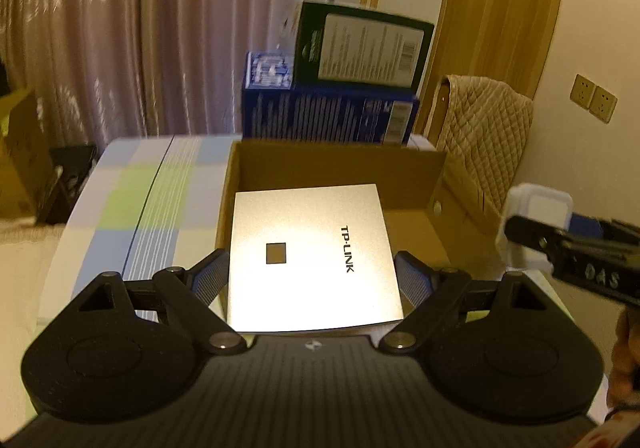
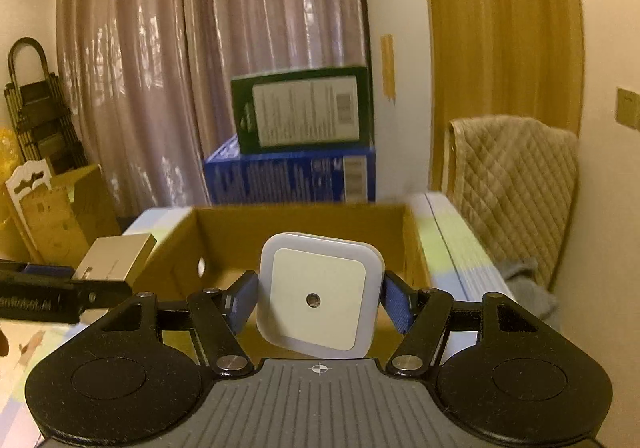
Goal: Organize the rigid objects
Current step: 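Carry both held items into the cardboard box and open both grippers, then withdraw both grippers from the box back toward the remaining items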
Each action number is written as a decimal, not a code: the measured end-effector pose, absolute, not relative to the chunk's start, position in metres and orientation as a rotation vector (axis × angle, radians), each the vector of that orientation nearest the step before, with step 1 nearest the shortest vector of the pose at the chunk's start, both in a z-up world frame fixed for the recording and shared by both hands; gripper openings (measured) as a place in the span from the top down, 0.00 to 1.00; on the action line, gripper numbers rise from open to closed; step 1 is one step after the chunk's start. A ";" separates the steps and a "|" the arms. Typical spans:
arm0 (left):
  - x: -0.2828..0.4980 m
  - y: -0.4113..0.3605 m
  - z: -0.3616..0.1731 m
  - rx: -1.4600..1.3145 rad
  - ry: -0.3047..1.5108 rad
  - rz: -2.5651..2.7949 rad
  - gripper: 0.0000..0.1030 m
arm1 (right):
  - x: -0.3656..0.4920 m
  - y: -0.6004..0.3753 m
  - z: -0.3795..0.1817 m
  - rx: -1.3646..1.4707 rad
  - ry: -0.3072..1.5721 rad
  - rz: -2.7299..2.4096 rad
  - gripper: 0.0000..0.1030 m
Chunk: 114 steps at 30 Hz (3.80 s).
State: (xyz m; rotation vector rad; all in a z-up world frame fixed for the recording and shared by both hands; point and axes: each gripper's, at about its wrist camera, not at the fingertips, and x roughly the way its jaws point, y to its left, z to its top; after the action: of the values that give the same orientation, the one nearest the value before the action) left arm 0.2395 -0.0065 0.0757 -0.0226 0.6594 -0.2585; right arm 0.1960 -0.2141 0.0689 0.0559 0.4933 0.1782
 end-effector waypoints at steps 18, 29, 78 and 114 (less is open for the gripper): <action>0.315 -0.030 0.046 0.028 0.737 -0.244 0.17 | 0.286 -0.223 0.021 0.081 0.660 0.219 0.39; 0.322 -0.037 0.035 0.054 0.752 -0.223 0.19 | 0.291 -0.225 0.015 0.084 0.667 0.213 0.39; 0.116 -0.021 0.062 0.011 0.711 -0.158 0.18 | 0.080 -0.257 0.059 0.166 0.613 0.194 0.38; 0.055 -0.019 -0.017 0.019 0.816 -0.184 0.18 | 0.006 -0.284 -0.023 0.136 0.772 0.144 0.37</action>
State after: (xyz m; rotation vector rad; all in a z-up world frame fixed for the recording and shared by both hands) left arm 0.0548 -0.0193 -0.0174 0.0188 0.8156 -0.1844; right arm 0.0059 -0.2836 -0.0229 0.1365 0.7721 0.1436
